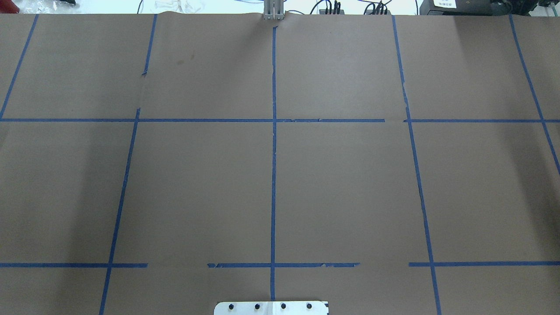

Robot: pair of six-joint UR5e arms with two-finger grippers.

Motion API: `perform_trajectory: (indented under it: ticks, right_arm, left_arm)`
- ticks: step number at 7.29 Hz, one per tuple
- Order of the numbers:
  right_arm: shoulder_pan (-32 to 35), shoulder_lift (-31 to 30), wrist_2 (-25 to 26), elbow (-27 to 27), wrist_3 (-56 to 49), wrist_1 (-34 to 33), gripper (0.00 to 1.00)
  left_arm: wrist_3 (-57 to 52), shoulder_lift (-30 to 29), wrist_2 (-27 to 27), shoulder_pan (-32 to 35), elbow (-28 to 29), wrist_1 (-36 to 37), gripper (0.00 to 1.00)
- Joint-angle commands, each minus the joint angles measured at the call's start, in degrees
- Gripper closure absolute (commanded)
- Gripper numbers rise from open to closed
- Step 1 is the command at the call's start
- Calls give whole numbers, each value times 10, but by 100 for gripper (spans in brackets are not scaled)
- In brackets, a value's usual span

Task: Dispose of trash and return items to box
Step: 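Lower the green bowl into the clear bin and release it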

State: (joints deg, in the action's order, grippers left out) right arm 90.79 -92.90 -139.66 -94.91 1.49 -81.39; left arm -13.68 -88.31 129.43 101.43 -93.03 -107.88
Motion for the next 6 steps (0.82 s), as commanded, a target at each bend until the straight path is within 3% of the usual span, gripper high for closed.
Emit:
perform_trajectory:
  ticks: [1,3,6]
  right_arm:
    - [0,-1,1,0,0,0,0]
    - [0,-1,0,1,0,0,0]
    - [1,-7,-4,2,-1,-2,0]
  left_arm:
    - [1,-3,-2,-71,-58,121,0]
    - [0,-17,-2,-73,-58,202,0]
    - [-2,-8,7,-74,-11,202,0]
